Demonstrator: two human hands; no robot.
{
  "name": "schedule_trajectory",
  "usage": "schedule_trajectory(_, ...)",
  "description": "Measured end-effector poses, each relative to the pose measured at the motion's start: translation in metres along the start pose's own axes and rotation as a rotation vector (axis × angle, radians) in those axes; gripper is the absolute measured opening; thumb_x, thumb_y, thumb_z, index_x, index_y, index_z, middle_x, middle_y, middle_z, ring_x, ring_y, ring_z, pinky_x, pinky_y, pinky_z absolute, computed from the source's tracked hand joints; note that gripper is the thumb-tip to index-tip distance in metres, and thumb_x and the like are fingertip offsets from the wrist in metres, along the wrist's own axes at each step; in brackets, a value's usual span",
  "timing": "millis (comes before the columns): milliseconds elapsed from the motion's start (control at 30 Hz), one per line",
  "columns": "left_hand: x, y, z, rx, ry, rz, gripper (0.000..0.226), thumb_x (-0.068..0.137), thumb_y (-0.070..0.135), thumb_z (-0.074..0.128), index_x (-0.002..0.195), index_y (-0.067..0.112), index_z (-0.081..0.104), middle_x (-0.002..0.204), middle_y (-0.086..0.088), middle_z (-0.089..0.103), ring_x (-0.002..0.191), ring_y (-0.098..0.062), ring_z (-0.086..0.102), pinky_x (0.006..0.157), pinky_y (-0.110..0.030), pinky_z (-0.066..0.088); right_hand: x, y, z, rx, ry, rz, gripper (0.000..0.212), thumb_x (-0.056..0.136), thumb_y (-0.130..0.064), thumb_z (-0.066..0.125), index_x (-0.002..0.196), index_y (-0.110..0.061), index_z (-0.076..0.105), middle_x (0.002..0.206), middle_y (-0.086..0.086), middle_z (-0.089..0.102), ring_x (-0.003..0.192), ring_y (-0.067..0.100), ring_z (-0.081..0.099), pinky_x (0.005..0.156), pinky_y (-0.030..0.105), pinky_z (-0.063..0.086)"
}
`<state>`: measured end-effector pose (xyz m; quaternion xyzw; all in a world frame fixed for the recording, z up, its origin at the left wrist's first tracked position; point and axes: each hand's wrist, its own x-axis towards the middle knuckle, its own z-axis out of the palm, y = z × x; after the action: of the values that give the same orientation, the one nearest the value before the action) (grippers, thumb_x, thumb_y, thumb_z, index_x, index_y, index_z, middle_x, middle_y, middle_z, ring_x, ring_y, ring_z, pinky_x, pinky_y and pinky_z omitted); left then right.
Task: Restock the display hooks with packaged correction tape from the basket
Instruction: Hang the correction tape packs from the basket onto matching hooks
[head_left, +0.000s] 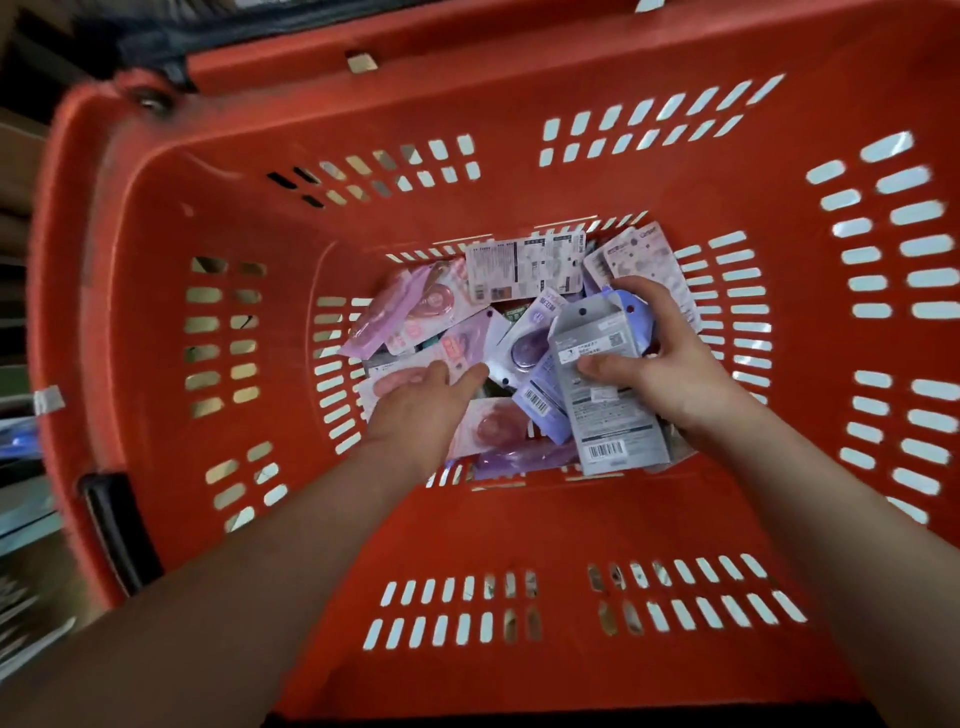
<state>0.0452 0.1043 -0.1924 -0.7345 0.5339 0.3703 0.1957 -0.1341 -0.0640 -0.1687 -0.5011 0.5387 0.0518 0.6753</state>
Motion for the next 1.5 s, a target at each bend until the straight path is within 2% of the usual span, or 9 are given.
schedule_trajectory(200,-0.041,-0.013,-0.051,-0.51,0.184,-0.272,0.058,0.086,0.001,0.064,0.139,0.022,0.053,0.115,-0.003,0.068,0.099,-0.02,0.064,0.072,-0.019,0.044,-0.031,-0.022,-0.016,0.029,0.019,-0.026,0.074,0.081,-0.005,0.077,0.132,-0.047,0.044,0.103,-0.005,0.07,0.077,0.011,0.072,0.068,0.033,0.061)
schedule_trajectory(433,-0.133,0.042,-0.151,-1.842,0.348,-0.413,0.036,0.09,-0.013,0.055,0.091,0.019,0.072,0.082,0.002,0.077,0.075,-0.012,0.073,0.065,-0.026,0.06,-0.111,-0.092,-0.015,0.146,-0.026,-0.089,0.068,0.085,-0.002,0.072,0.13,-0.048,0.05,0.105,-0.014,0.072,0.086,0.008,0.072,0.066,0.024,0.058)
schedule_trajectory(633,-0.227,0.064,-0.24,-1.239,0.891,-0.029,0.03,0.08,-0.002,0.072,0.081,0.028,0.076,0.089,0.018,0.071,0.089,-0.002,0.067,0.082,-0.014,0.047,-0.193,-0.174,-0.019,0.276,-0.106,-0.041,0.041,0.089,-0.003,0.063,0.123,-0.027,0.06,0.101,0.005,0.072,0.082,0.02,0.069,0.068,0.034,0.055)
schedule_trajectory(800,-0.284,0.075,-0.272,-0.851,0.94,0.283,0.022,0.076,-0.002,0.07,0.078,0.018,0.079,0.091,0.009,0.066,0.099,-0.015,0.06,0.094,-0.021,0.04,-0.264,-0.234,-0.034,0.442,-0.197,0.042,0.021,0.097,-0.027,0.057,0.117,-0.031,0.064,0.107,0.006,0.074,0.092,0.024,0.071,0.08,0.04,0.056)
schedule_trajectory(900,-0.306,0.094,-0.291,-0.827,0.987,0.348,0.021,0.077,-0.004,0.068,0.078,0.013,0.079,0.095,0.006,0.065,0.102,-0.014,0.059,0.096,-0.032,0.044,-0.302,-0.26,-0.037,0.38,-0.23,-0.02,0.051,0.079,-0.038,0.072,0.126,-0.025,0.058,0.115,0.008,0.072,0.099,0.025,0.071,0.08,0.039,0.059)
schedule_trajectory(1100,-0.375,0.139,-0.351,-1.35,0.961,0.032,0.044,0.082,-0.016,0.058,0.075,0.023,0.076,0.101,0.005,0.068,0.098,0.0,0.064,0.086,-0.014,0.047,-0.373,-0.31,-0.056,0.281,-0.206,-0.205,0.035,0.087,-0.01,0.071,0.118,-0.022,0.06,0.103,0.005,0.073,0.086,0.017,0.071,0.068,0.028,0.056)
schedule_trajectory(1233,-0.414,0.17,-0.397,-1.598,0.947,-0.243,0.03,0.089,0.012,0.069,0.111,0.032,0.065,0.112,-0.002,0.065,0.094,-0.009,0.063,0.085,-0.026,0.052,-0.422,-0.338,-0.06,0.093,-0.189,-0.402,0.035,0.087,-0.012,0.073,0.114,-0.029,0.06,0.102,-0.004,0.073,0.093,0.015,0.071,0.079,0.03,0.059)
schedule_trajectory(1367,-0.451,0.189,-0.419,-1.551,0.978,-0.304,0.065,0.076,0.024,0.082,0.133,0.035,0.05,0.124,0.003,0.057,0.096,-0.004,0.062,0.078,-0.026,0.055,-0.471,-0.354,-0.062,0.037,-0.162,-0.54,0.034,0.088,-0.016,0.074,0.106,-0.042,0.061,0.097,-0.012,0.072,0.094,0.013,0.07,0.08,0.032,0.059)
schedule_trajectory(1500,-0.496,0.196,-0.426,-1.908,0.956,-0.199,0.059,0.079,-0.002,0.077,0.12,0.033,0.053,0.1,0.0,0.072,0.08,-0.006,0.071,0.063,-0.023,0.056,-0.51,-0.365,-0.058,0.008,-0.201,-0.592,0.034,0.09,-0.019,0.07,0.103,-0.049,0.06,0.099,-0.012,0.072,0.095,0.015,0.07,0.083,0.037,0.058)
